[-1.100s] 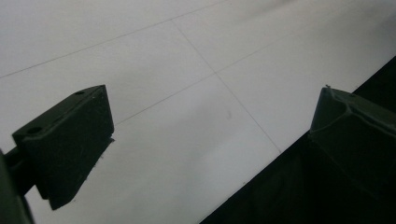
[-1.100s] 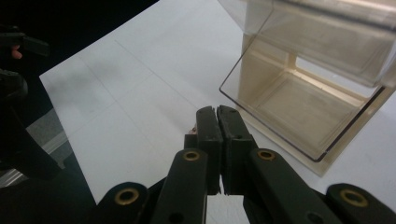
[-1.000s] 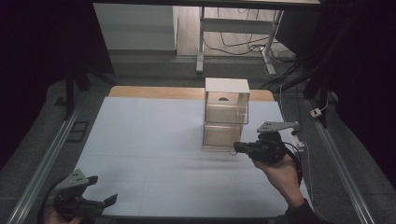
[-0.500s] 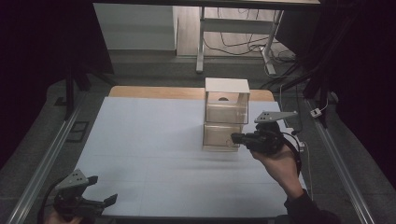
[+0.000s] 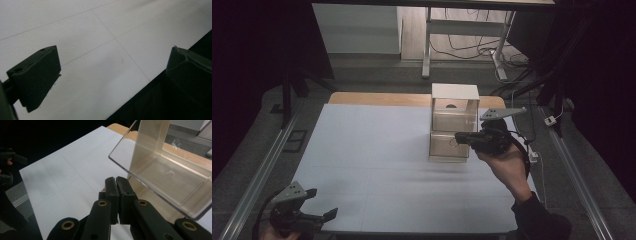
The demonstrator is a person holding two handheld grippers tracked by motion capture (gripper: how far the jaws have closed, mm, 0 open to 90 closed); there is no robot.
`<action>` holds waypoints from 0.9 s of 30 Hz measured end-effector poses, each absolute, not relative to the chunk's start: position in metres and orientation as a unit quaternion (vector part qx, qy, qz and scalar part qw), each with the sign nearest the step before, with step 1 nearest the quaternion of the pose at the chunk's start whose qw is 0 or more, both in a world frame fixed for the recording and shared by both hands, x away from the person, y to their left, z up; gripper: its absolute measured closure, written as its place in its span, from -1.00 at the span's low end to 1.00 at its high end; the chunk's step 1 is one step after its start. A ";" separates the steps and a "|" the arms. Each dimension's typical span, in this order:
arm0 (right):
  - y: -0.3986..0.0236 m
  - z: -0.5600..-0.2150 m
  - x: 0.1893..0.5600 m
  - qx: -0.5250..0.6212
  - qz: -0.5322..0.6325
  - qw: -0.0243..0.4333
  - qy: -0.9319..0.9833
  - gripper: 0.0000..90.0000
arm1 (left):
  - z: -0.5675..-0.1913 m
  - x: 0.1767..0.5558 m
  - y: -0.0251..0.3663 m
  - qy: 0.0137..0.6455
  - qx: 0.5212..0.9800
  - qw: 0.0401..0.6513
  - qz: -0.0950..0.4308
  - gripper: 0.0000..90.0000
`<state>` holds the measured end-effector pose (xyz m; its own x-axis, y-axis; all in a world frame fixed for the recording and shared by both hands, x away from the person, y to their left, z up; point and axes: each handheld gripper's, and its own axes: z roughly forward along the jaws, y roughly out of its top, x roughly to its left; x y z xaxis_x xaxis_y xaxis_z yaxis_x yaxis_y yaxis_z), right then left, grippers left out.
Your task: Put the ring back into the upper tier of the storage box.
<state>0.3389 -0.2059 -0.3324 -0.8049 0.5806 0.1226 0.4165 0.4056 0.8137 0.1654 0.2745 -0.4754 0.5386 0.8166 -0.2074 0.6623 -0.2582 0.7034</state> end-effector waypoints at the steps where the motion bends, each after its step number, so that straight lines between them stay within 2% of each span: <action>1: -0.206 -0.332 0.339 0.299 0.456 0.090 0.833 0.94 | -0.475 0.165 0.274 0.470 0.787 0.388 0.100 -1.00; 27: -0.173 -0.322 0.382 0.308 0.444 0.121 0.833 0.94 | -0.476 0.165 0.274 0.469 0.788 0.387 0.099 -1.00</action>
<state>0.3819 -0.1729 -0.3223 -0.7812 0.6202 0.0719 0.4048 0.4155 0.8146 0.1655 0.2741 -0.4755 0.5402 0.8158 -0.2066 0.6625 -0.2608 0.7022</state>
